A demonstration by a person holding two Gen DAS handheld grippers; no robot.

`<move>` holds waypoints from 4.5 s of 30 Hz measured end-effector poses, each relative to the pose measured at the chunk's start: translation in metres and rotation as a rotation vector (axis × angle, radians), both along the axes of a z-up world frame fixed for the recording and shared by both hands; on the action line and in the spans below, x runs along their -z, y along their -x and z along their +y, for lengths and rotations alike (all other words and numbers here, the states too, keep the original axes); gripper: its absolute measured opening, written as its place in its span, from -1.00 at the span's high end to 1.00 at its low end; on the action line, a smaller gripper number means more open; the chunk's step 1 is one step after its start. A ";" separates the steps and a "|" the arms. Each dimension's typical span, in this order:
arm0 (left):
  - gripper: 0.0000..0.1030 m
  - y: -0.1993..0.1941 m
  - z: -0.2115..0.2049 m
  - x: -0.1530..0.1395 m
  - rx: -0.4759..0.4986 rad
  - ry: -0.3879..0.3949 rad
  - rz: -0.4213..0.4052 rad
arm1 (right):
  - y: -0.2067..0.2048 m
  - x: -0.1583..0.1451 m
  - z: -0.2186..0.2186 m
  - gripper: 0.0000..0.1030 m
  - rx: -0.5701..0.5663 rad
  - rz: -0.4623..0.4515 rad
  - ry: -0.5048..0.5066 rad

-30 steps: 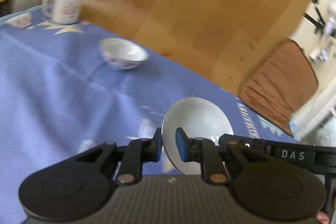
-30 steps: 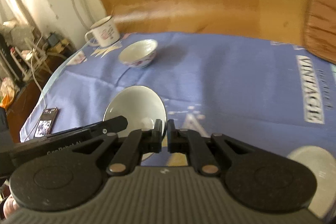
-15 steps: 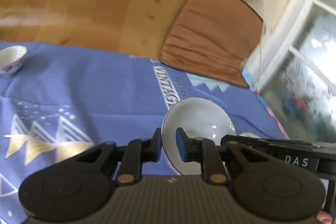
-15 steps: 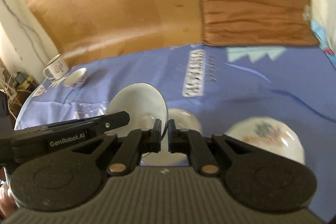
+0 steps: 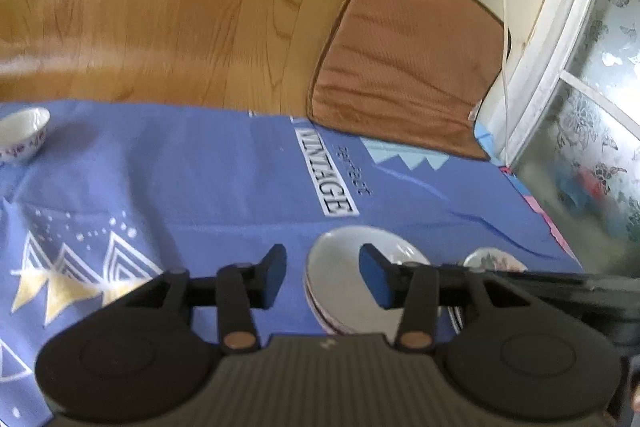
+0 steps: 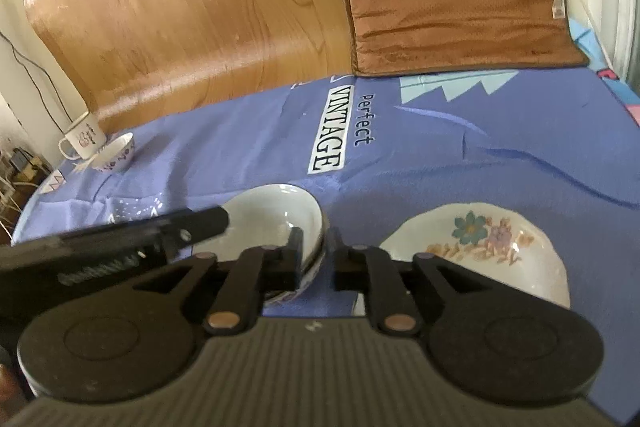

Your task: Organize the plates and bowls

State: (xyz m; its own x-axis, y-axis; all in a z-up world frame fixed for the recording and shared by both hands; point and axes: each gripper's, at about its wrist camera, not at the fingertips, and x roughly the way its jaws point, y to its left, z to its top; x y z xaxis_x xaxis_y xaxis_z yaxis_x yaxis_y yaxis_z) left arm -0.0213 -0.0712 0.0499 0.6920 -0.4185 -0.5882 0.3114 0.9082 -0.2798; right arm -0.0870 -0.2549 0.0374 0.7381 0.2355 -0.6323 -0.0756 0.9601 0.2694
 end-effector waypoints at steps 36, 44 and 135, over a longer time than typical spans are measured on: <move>0.13 -0.008 0.270 0.050 -0.645 0.035 -0.079 | -0.118 -0.020 0.198 0.17 -0.242 0.142 -0.157; 0.13 -0.005 0.261 0.048 -0.622 0.002 -0.146 | -0.183 -0.011 0.260 0.15 -0.204 0.136 -0.113; 0.78 0.016 0.135 -0.005 -0.150 0.115 0.056 | 0.002 -0.015 0.110 0.78 -0.208 -0.136 -0.072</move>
State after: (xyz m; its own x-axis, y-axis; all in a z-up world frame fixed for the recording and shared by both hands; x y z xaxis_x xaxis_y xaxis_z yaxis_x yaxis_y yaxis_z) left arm -0.0377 0.0634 0.0548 0.7194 -0.3802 -0.5813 0.1564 0.9040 -0.3978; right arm -0.0894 -0.1454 0.0522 0.7461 0.4318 -0.5068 -0.3097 0.8989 0.3100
